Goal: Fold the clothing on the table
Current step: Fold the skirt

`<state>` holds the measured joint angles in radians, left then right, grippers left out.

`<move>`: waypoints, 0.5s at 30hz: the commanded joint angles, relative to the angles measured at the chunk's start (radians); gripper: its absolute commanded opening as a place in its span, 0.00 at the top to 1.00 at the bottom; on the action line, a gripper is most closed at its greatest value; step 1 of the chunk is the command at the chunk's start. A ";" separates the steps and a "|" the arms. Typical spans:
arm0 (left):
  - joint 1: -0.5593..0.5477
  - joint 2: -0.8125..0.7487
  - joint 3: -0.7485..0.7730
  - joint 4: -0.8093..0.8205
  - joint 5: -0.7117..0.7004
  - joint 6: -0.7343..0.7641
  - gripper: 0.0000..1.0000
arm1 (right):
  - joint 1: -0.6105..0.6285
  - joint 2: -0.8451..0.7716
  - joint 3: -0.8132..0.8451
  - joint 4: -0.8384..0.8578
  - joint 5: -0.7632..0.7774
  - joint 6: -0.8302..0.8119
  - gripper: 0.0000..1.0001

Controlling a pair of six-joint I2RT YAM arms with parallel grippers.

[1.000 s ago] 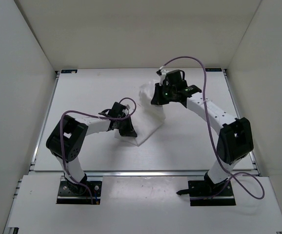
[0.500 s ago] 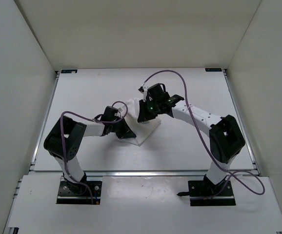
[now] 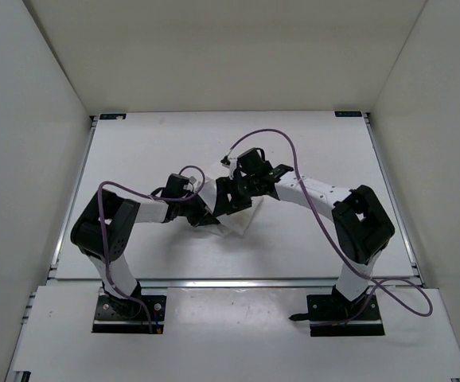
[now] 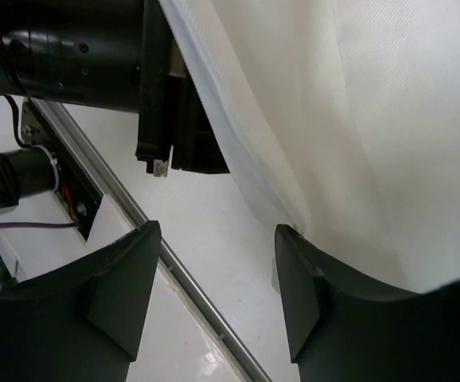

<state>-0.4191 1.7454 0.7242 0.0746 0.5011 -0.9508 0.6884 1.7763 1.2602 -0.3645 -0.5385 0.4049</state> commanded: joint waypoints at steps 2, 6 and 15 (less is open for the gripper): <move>0.034 -0.038 -0.035 -0.016 -0.026 0.012 1.00 | -0.032 -0.017 0.034 0.041 -0.046 0.012 0.42; 0.069 -0.110 -0.048 -0.041 -0.010 0.040 1.00 | -0.102 -0.121 0.041 0.102 -0.029 0.058 0.45; 0.213 -0.452 -0.032 -0.332 0.047 0.201 0.87 | -0.204 -0.094 0.042 0.024 0.054 -0.041 0.83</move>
<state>-0.2424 1.3987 0.6762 -0.1246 0.5251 -0.8280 0.4641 1.6329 1.2755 -0.2989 -0.5056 0.4179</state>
